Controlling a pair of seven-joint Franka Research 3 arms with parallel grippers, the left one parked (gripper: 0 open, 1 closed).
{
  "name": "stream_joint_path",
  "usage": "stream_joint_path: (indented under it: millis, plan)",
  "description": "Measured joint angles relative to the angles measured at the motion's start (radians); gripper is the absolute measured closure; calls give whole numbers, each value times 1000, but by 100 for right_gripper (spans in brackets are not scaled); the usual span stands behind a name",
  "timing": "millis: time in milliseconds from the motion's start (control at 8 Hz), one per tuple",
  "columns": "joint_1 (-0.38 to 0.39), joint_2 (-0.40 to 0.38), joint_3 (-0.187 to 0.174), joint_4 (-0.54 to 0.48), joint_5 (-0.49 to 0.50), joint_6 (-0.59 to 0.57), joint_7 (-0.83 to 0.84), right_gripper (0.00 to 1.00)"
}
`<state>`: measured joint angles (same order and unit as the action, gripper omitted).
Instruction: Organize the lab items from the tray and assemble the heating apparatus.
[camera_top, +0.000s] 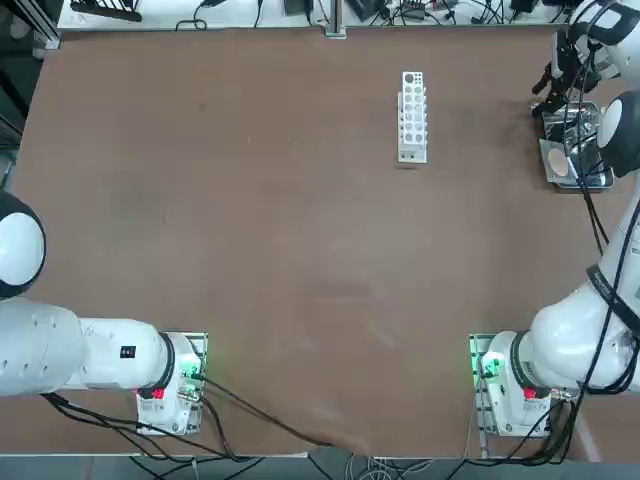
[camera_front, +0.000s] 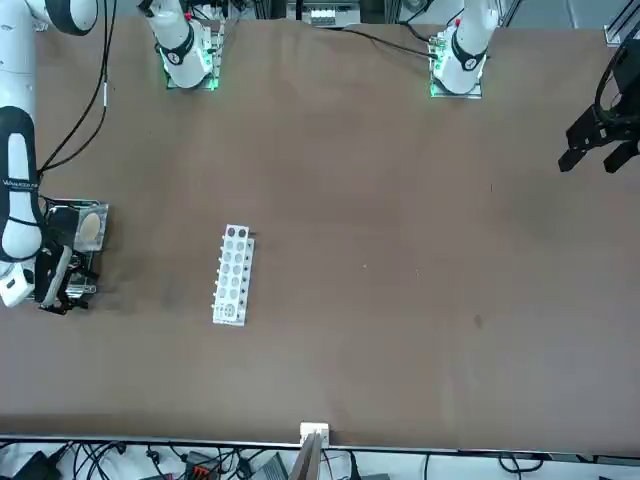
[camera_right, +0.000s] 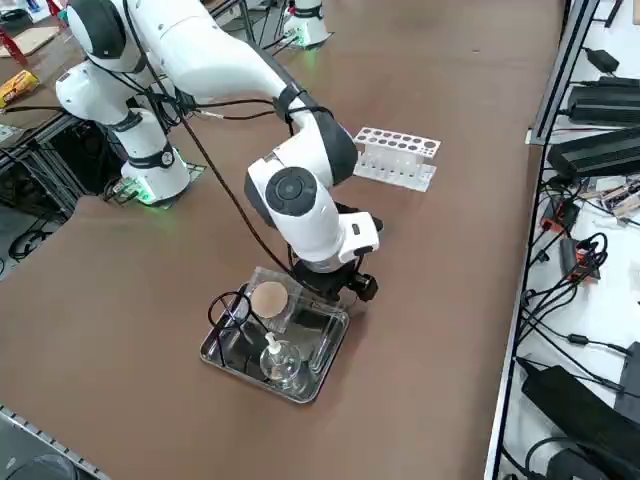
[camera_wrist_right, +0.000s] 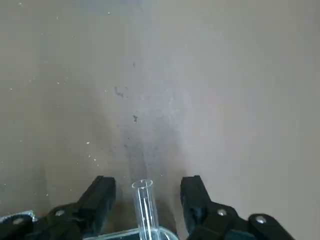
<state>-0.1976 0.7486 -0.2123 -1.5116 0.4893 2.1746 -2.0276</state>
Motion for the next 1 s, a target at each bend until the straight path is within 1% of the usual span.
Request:
stream_joint_path:
  millis: [1000]
  plan:
    - [-7, 28, 0, 0, 0, 21, -23, 37]
